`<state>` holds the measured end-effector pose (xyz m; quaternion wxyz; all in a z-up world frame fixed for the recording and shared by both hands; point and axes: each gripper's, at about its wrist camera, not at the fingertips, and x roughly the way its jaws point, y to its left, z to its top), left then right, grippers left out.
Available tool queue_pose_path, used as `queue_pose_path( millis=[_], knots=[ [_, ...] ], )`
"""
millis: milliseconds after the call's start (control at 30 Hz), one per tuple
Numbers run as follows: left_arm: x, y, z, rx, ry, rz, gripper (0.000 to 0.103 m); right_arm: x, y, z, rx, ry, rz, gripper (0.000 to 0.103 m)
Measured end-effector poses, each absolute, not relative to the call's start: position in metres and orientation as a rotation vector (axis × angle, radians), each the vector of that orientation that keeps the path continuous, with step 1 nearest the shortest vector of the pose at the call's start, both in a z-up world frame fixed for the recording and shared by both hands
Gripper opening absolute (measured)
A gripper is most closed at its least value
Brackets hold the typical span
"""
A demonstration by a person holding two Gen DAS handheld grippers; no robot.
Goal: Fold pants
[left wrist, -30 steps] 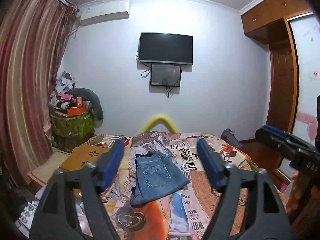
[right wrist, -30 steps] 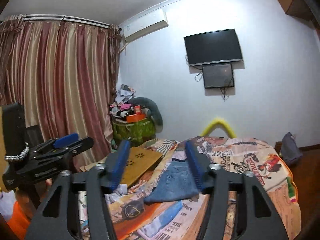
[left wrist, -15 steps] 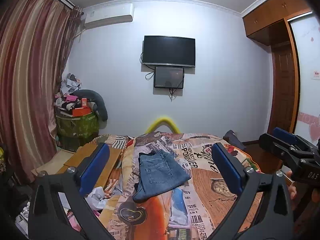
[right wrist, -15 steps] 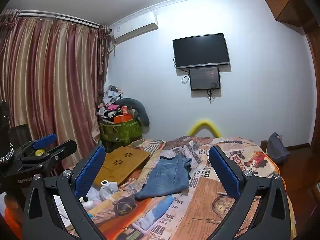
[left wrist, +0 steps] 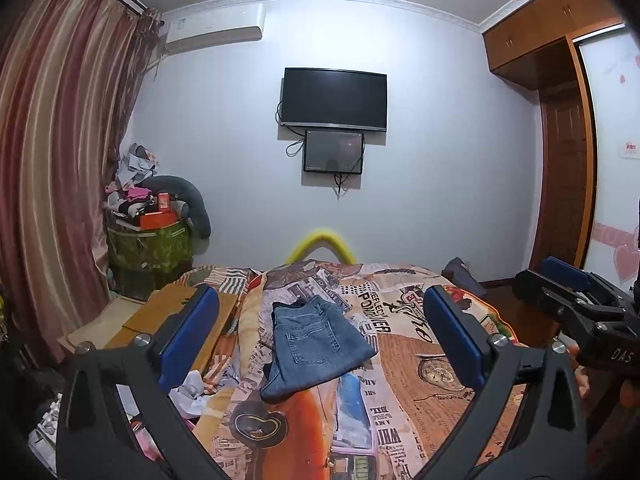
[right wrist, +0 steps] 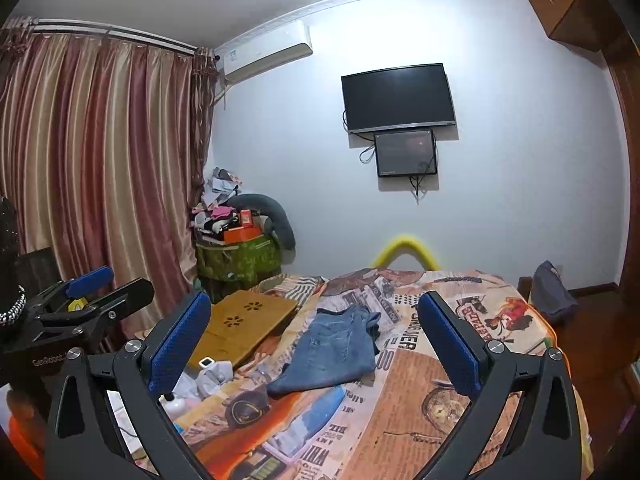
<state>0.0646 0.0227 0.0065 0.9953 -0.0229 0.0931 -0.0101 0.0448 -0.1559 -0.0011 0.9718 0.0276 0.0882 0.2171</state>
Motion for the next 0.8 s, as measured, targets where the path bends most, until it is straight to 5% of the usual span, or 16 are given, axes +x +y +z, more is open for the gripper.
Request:
queue_pose_path(
  millis=[800],
  knots=[
    [0.076,0.028,0.0,-0.07,0.22,-0.035,0.103,0.044,-0.163,-0.001,0.072,0.203,0.421,0.103]
  ],
)
